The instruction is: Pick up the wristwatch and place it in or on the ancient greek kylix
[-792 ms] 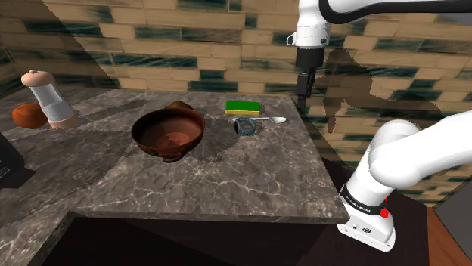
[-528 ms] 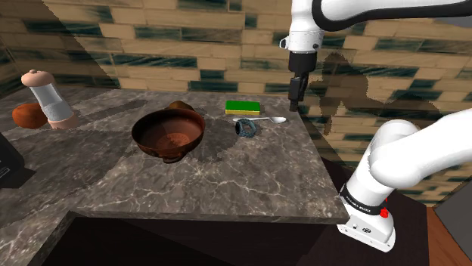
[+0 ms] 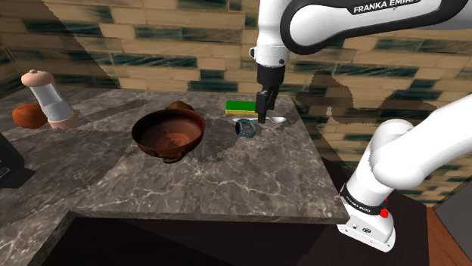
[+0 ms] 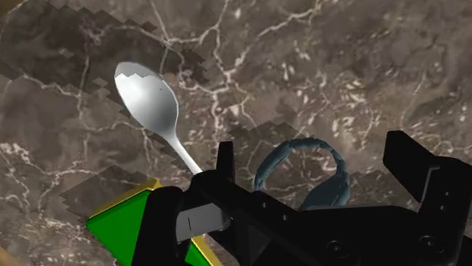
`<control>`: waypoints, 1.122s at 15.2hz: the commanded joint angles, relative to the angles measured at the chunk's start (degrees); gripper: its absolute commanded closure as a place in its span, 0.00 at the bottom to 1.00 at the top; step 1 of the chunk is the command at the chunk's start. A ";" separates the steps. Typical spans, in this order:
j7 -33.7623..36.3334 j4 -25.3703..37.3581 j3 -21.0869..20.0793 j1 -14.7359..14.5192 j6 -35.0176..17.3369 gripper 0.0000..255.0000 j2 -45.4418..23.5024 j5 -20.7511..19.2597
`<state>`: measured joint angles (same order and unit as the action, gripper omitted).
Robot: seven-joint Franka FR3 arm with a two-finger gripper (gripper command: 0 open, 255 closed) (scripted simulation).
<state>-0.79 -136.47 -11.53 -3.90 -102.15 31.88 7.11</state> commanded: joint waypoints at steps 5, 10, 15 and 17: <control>5.15 3.14 -5.79 -1.06 -8.19 0.00 -7.82 -1.18; 5.22 0.01 -6.17 -1.09 -12.22 0.00 -8.74 -1.12; 5.29 -1.49 -6.39 -1.08 -14.33 0.00 -9.35 -1.12; 5.29 -1.49 -6.39 -1.08 -14.33 0.00 -9.35 -1.12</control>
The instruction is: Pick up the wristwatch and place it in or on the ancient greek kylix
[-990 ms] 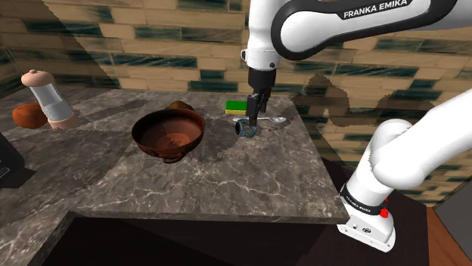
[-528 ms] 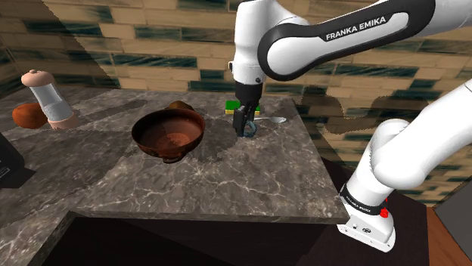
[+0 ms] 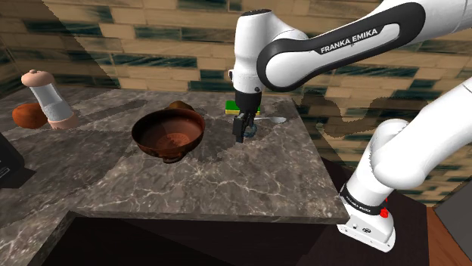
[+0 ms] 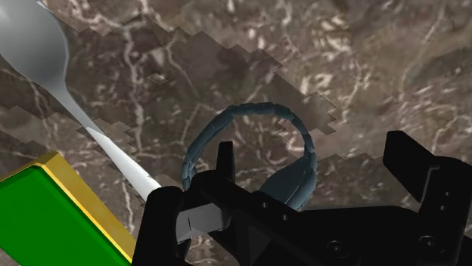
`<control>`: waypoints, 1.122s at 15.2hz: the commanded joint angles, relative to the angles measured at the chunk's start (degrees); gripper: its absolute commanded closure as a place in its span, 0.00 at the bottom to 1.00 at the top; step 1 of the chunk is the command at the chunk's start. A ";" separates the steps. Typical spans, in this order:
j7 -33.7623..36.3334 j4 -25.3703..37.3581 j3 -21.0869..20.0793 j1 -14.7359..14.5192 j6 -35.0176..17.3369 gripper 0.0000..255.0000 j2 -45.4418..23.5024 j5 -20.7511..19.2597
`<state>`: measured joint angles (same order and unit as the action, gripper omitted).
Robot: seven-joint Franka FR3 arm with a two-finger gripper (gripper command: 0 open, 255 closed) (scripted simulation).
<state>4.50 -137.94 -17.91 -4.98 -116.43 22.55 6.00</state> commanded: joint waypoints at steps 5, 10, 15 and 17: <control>0.00 -0.01 0.00 0.00 -0.04 1.00 -0.02 0.00; 0.00 0.00 0.00 0.00 -0.03 1.00 -0.02 0.00; -0.09 1.13 0.18 0.01 1.59 1.00 0.47 -0.01; -0.15 2.36 0.36 0.03 3.21 1.00 0.88 -0.03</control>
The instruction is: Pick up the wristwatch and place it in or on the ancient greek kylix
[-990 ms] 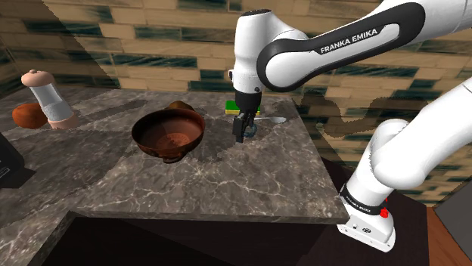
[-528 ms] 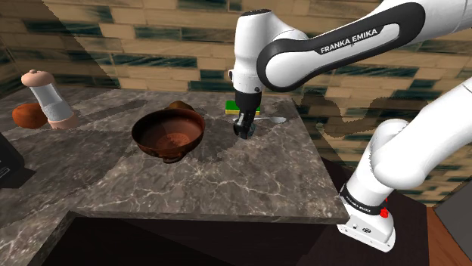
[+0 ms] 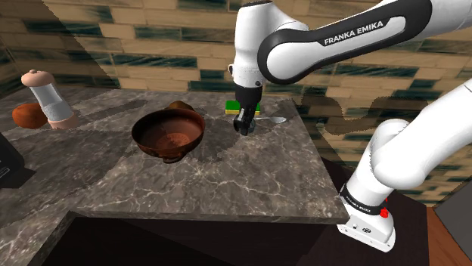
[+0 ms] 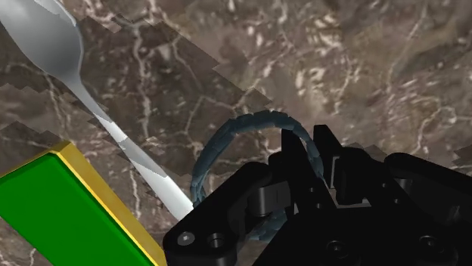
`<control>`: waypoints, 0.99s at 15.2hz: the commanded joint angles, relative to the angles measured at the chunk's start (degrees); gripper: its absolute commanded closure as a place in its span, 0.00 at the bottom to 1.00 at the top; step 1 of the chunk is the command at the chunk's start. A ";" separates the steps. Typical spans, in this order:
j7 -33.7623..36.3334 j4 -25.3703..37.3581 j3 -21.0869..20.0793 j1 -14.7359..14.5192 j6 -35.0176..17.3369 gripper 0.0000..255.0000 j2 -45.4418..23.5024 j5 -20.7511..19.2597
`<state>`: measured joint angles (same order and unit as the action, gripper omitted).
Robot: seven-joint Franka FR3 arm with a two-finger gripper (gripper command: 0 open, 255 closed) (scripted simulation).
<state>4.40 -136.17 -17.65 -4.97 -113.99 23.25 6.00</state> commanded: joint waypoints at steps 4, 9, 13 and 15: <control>-0.16 3.13 0.43 0.08 3.98 1.00 0.84 -0.10; -0.24 6.56 0.81 0.18 7.91 1.00 1.35 -0.25; -0.27 9.49 1.08 0.28 11.01 1.00 1.52 -0.39; -0.27 11.02 1.20 0.33 12.55 1.00 1.52 -0.47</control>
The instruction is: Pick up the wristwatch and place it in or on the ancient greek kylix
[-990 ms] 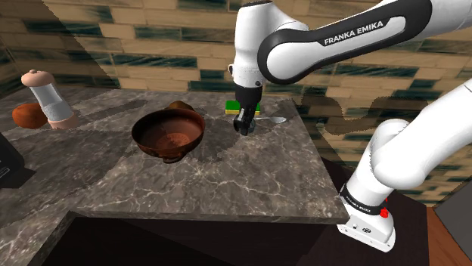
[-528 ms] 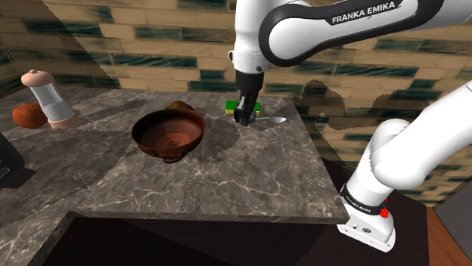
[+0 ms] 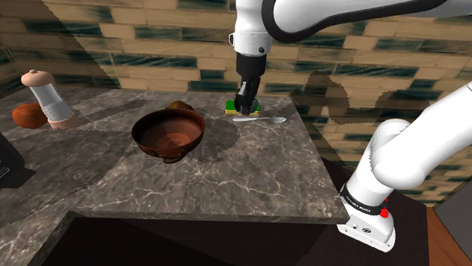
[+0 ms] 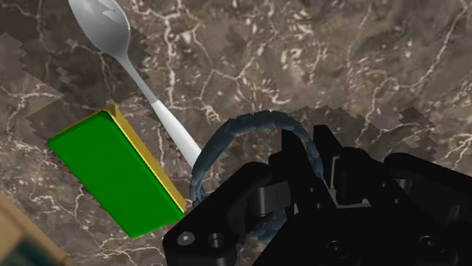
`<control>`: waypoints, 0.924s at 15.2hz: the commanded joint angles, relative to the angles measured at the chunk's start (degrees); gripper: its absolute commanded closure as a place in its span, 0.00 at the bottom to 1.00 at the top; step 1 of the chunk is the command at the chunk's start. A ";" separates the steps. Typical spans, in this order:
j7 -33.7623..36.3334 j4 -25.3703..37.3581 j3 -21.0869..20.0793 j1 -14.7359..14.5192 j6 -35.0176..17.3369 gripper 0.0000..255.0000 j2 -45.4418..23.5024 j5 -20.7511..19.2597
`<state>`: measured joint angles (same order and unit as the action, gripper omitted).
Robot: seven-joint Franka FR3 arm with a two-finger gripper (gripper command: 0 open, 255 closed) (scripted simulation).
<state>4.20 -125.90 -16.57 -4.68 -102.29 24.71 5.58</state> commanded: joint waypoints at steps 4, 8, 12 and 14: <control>-0.06 3.95 0.34 0.16 3.90 1.00 -0.08 -0.22; -0.01 7.33 0.51 0.29 6.93 1.00 -0.43 -0.42; 0.07 10.90 0.65 0.42 9.97 1.00 -0.98 -0.63; 0.10 12.00 0.69 0.47 10.88 1.00 -1.17 -0.70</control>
<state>4.25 -114.68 -15.89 -4.25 -92.01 23.75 4.94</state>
